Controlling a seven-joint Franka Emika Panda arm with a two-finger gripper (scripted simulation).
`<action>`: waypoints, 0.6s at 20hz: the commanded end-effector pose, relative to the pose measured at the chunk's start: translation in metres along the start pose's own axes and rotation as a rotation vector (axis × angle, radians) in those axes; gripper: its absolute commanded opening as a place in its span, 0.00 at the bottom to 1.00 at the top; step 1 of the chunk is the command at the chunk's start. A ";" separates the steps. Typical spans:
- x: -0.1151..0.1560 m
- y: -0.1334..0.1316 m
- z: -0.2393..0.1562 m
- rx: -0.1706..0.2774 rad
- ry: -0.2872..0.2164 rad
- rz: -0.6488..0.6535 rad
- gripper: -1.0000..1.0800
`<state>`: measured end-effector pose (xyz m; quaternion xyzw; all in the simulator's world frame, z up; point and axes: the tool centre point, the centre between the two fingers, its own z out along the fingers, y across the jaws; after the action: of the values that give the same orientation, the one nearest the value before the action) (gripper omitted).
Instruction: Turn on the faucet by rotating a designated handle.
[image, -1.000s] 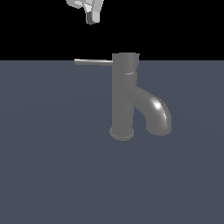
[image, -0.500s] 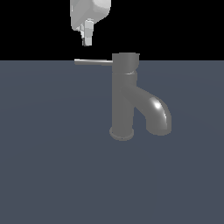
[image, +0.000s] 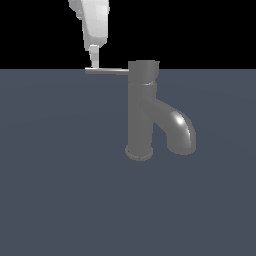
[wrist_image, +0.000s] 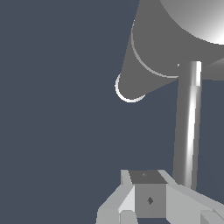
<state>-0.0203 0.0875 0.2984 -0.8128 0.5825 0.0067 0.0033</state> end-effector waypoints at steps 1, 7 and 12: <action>-0.002 -0.005 0.006 0.002 0.006 0.029 0.00; -0.004 -0.011 0.013 0.003 0.014 0.062 0.00; -0.004 -0.011 0.013 0.003 0.015 0.064 0.00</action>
<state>-0.0116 0.0950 0.2852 -0.7941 0.6077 0.0002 0.0000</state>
